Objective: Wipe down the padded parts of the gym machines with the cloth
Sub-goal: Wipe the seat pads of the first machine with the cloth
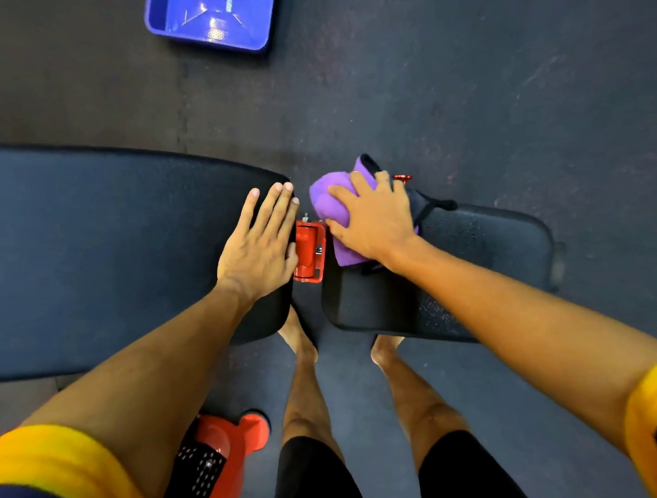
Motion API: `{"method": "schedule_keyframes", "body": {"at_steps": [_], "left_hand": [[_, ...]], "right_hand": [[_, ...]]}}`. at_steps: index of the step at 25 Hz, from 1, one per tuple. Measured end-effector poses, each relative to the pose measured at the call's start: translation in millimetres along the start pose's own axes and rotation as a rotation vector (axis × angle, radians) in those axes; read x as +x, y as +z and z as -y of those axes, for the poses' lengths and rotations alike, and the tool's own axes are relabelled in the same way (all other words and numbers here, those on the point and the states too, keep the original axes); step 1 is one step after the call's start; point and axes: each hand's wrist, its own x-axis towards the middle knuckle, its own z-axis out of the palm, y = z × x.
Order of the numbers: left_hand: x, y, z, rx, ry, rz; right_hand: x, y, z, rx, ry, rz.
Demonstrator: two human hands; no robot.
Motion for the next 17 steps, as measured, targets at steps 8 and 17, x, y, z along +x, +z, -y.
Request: {"method": "schedule_keyframes", "body": {"at_steps": [8, 17], "left_hand": [[0, -3, -1, 0.004, 0.008, 0.019], [0, -4, -1, 0.024, 0.017, 0.046]], "right_hand": [[16, 8, 25, -0.039, -0.004, -0.012], [-59, 55, 14, 0.001, -0.318, -0.236]]}}
